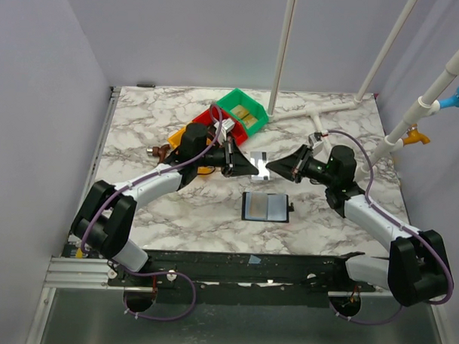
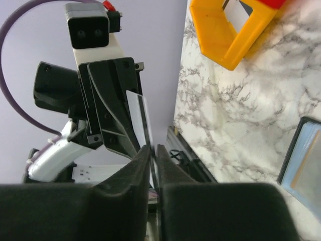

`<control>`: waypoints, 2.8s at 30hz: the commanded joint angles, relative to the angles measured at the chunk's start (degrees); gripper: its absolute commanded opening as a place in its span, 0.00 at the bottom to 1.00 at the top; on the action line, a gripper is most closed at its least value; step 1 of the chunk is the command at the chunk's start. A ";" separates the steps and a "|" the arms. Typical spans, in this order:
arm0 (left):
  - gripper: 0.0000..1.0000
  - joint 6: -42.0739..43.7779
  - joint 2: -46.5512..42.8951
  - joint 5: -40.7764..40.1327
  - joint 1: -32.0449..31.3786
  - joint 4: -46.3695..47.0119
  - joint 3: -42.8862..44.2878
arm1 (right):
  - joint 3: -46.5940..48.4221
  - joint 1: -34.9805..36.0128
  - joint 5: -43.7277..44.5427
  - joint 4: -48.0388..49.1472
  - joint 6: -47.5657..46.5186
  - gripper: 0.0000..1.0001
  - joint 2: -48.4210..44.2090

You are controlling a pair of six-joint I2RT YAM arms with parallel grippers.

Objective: Take the credit cards out of the card holder
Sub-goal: Remove the credit card from the card holder, then place the credit card in the storage box.

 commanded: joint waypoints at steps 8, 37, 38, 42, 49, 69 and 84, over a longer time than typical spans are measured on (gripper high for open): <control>0.00 13.89 -3.99 -8.95 0.35 -20.77 3.40 | 5.62 0.64 9.01 -21.08 -14.39 1.00 -3.51; 0.00 18.32 9.95 -55.68 13.17 -51.86 27.18 | 7.21 0.71 21.29 -37.35 -23.14 1.00 -7.32; 0.00 18.17 10.79 -55.83 13.27 -51.78 27.85 | 7.17 0.68 21.29 -37.50 -23.17 1.00 -7.42; 0.00 16.84 14.41 -55.44 13.71 -52.09 30.67 | 7.16 0.71 21.43 -37.88 -23.15 1.00 -7.82; 0.00 13.81 17.52 -55.57 14.31 -49.74 30.57 | 7.30 0.70 21.01 -38.05 -23.19 1.00 -7.66; 0.99 18.41 10.69 -53.45 14.42 -46.58 26.26 | 7.88 0.67 20.37 -39.28 -24.31 1.00 -7.03; 0.98 23.20 2.89 -47.01 13.52 -46.50 23.02 | 7.53 0.70 20.13 -38.41 -24.39 1.00 -5.69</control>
